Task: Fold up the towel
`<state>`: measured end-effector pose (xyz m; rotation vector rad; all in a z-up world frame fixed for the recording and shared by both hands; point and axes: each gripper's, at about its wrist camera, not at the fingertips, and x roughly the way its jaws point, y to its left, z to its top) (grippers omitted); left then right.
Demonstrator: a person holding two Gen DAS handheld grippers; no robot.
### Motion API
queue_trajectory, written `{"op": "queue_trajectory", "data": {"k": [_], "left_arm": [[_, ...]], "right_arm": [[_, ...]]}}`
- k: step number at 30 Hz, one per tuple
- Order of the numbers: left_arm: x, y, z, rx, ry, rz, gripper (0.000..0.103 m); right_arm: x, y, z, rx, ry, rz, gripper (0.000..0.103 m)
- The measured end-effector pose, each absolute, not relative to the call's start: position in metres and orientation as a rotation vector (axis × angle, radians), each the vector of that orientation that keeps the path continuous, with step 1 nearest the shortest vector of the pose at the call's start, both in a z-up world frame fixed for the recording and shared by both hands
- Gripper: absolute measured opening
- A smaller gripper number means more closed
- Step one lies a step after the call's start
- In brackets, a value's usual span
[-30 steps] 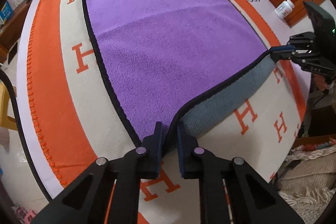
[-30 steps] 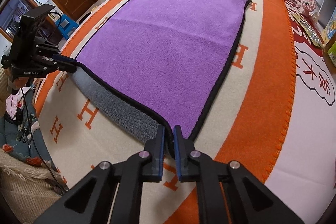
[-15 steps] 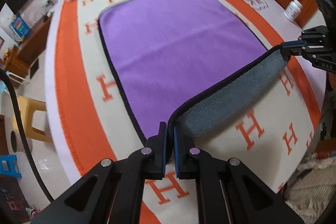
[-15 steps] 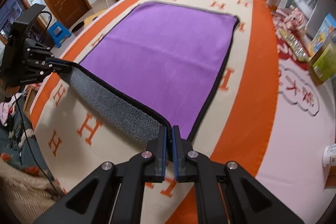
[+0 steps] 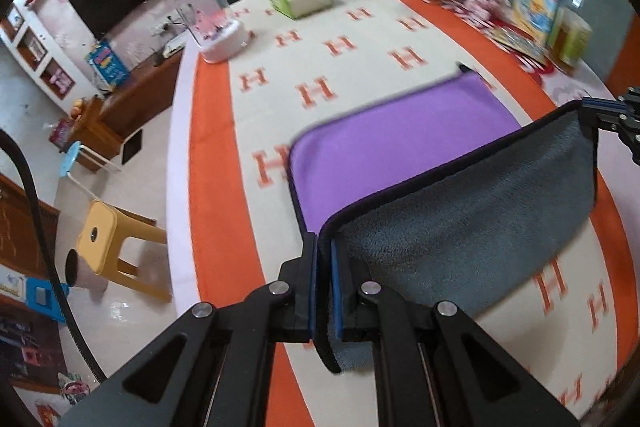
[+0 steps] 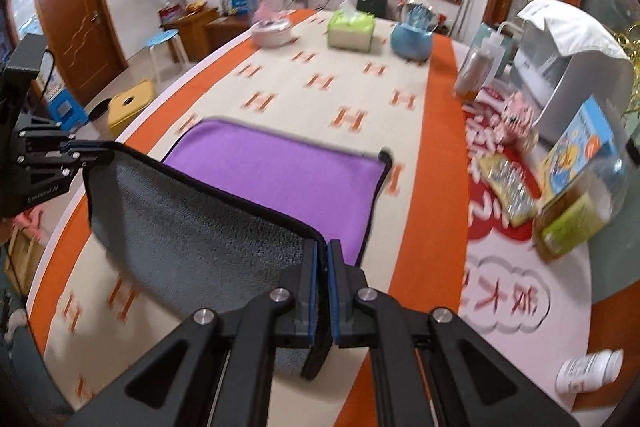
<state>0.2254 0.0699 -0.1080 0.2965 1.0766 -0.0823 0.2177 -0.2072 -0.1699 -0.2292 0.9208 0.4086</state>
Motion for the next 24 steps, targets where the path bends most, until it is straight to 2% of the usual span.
{"op": "queue_trajectory", "data": {"k": [12, 24], "left_arm": [[0.32, 0.07, -0.139, 0.29, 1.092, 0.025, 0.004], [0.353, 0.076, -0.18, 0.226, 1.163, 0.083, 0.004]], "right_arm": [[0.302, -0.19, -0.199, -0.206, 0.951, 0.291, 0.005], [0.334, -0.179, -0.23, -0.207, 1.0, 0.244, 0.005]]}}
